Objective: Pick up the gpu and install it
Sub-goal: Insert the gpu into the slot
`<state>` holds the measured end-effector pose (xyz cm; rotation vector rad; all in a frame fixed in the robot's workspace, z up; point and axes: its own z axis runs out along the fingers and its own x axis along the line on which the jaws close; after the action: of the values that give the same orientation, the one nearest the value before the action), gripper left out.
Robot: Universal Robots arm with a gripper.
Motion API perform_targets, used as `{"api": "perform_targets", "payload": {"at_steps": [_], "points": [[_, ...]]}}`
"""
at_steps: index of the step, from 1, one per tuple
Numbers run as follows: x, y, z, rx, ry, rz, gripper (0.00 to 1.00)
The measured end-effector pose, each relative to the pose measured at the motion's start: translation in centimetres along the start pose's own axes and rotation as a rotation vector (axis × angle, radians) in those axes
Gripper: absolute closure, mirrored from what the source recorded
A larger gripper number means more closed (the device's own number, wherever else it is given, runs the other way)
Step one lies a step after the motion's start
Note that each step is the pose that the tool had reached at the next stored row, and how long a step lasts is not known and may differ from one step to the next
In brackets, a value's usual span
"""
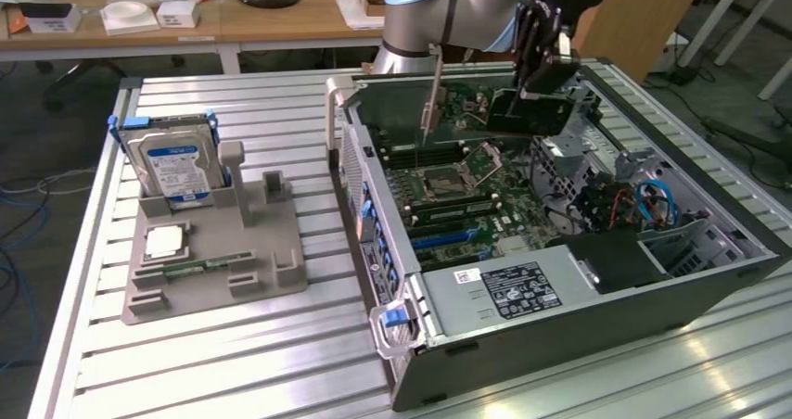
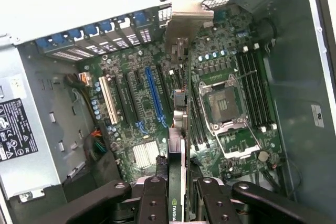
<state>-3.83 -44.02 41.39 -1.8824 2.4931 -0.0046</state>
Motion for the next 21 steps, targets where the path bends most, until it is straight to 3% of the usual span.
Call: {"api": "perform_targets", "payload": {"at_steps": [21], "points": [[0.50,0.22,0.21,-0.0028,-0.0027,-0.223,0.74]]}}
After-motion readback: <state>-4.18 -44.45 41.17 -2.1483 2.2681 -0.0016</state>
